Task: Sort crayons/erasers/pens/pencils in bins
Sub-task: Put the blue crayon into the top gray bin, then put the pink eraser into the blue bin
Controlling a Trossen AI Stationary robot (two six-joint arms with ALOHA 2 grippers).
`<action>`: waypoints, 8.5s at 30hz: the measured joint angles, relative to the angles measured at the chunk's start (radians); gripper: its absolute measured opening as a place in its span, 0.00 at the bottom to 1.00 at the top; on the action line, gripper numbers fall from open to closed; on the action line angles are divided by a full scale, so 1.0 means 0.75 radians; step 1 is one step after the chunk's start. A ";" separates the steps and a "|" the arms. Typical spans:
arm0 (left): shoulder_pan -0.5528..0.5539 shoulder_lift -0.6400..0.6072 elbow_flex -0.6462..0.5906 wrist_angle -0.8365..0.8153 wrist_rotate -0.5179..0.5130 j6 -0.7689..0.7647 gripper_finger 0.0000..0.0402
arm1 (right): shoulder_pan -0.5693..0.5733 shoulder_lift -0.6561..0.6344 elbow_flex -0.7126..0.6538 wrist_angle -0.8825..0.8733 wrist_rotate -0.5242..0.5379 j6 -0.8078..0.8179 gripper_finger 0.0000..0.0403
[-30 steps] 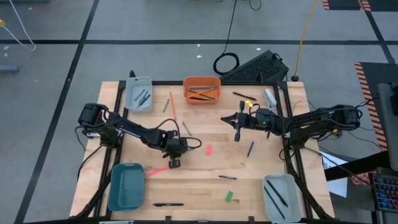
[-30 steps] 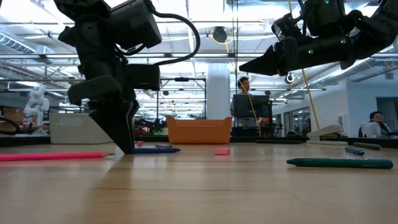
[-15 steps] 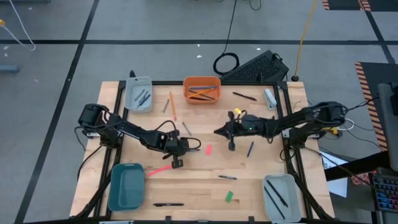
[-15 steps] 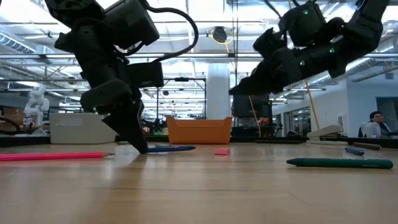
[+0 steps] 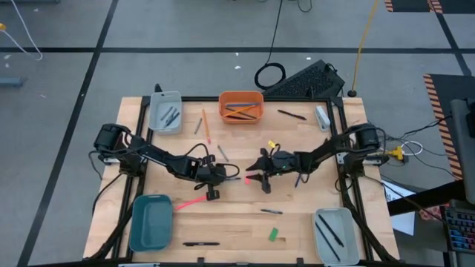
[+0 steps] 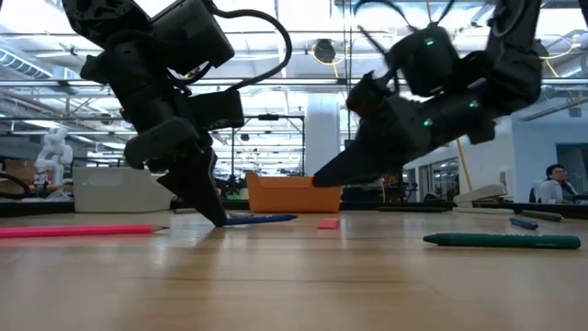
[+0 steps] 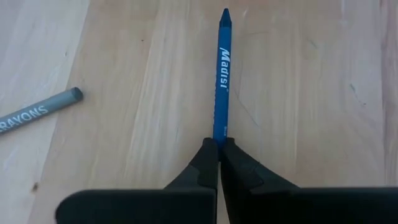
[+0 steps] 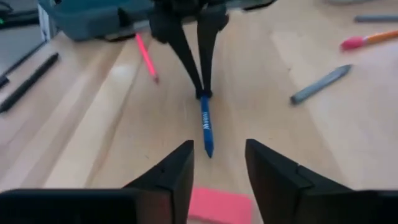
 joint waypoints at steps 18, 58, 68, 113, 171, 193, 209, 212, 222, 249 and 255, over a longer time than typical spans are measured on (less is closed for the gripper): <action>0.021 0.002 -0.001 0.028 0.003 0.014 0.01 | -0.001 0.200 0.192 -0.143 -0.058 -0.012 0.38; 0.032 -0.082 -0.003 0.073 0.068 0.060 0.31 | -0.013 0.230 0.261 -0.220 -0.064 -0.111 0.07; 0.032 -0.082 -0.003 0.088 0.064 0.054 0.41 | -0.013 0.223 0.260 -0.130 -0.069 -0.113 0.06; 0.497 -0.720 0.001 -0.940 -0.348 -0.024 0.04 | -0.001 0.216 0.262 -0.060 -0.095 -0.143 0.51; 0.325 -0.890 -0.582 0.608 0.079 0.388 0.01 | 0.009 -0.386 0.282 -1.090 0.000 -0.537 0.03; 0.265 -0.890 -0.631 0.714 0.067 0.320 0.03 | -0.091 0.044 0.601 -1.368 -0.211 -1.133 0.53; 0.265 -0.890 -0.631 0.711 0.067 0.325 0.03 | -0.159 0.100 0.607 -1.487 -0.385 -0.859 0.34; 0.265 -0.890 -0.631 0.709 0.067 0.325 0.01 | -0.155 0.098 0.607 -1.571 -0.385 -0.727 0.30; 0.265 -0.890 -0.631 0.660 0.066 0.244 0.05 | -0.072 0.096 0.603 -1.646 -0.344 -0.485 0.26; 0.228 -0.848 -0.630 0.640 0.078 0.131 0.05 | -0.002 0.092 0.551 -1.397 -0.173 -0.426 0.15; 0.211 -0.732 -0.629 0.694 0.115 -0.115 0.05 | -0.003 0.054 0.548 -1.340 -0.164 -0.369 0.16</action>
